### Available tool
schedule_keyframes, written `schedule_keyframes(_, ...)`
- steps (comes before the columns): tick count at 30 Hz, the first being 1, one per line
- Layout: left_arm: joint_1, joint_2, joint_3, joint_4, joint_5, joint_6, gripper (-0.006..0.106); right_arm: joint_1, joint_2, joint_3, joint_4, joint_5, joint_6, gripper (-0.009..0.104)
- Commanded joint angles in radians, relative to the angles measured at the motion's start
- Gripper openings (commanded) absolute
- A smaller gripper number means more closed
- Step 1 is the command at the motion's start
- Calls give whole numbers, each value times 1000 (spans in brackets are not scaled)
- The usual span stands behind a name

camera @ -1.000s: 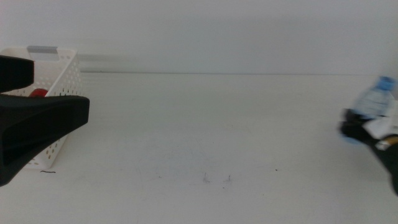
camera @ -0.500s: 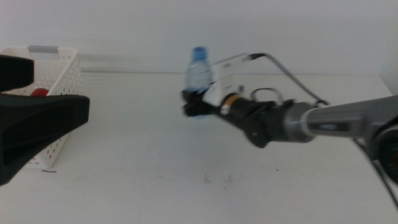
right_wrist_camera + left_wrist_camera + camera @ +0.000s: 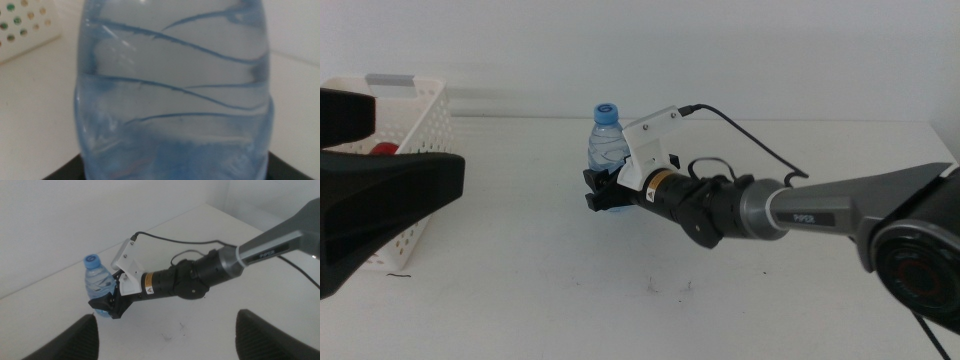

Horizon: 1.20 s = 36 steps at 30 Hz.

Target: Use arms to grab the bottles and put them into the dustbin to the left of the table.

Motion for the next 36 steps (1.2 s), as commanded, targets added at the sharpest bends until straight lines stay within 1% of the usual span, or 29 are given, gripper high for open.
schedule_keyframes(1, -7, -5, 1, 1, -13, -2, 94, 4, -46, -1, -11, 184, 19, 31)
schedule_keyframes(2, -7, -5, 1, 1, -13, -2, 94, 4, -65, 2, -11, 238, 40, 42)
schedule_keyframes(3, -7, -5, 1, 1, -13, -2, 94, 4, -92, 11, -11, 292, 60, 56)
schedule_keyframes(4, -7, -5, 1, 1, -13, -2, 94, 4, -124, 28, -11, 328, 78, 70)
schedule_keyframes(6, -7, -5, 1, 1, -13, -2, 94, 4, -197, 87, -11, 378, 111, 93)
schedule_keyframes(9, -7, -5, 1, 1, -13, -2, 94, 4, -337, 204, 7, 444, 128, 93)
schedule_keyframes(14, -7, -5, 1, 1, -13, -2, 94, 4, -635, 402, 9, 572, 128, 93)
schedule_keyframes(18, -7, -5, 1, 1, -13, -2, 94, 4, -886, 456, 22, 764, 74, 93)
schedule_keyframes(20, -7, -5, 1, 1, -13, -2, 94, 4, -1018, 454, 48, 846, 17, 93)
schedule_keyframes(22, -7, -5, 1, 1, -13, -4, 94, 4, -1136, 435, 108, 915, -65, 93)
schedule_keyframes(25, -7, -5, 1, 1, -13, -4, 94, 4, -1232, 380, 178, 1041, -148, 93)
schedule_keyframes(27, -7, -5, 1, 1, -13, -4, 94, 4, -1251, 342, 205, 1104, -192, 93)
schedule_keyframes(36, -7, -5, 1, 1, -14, -4, 94, 4, -1254, 328, 197, 1080, -199, 93)
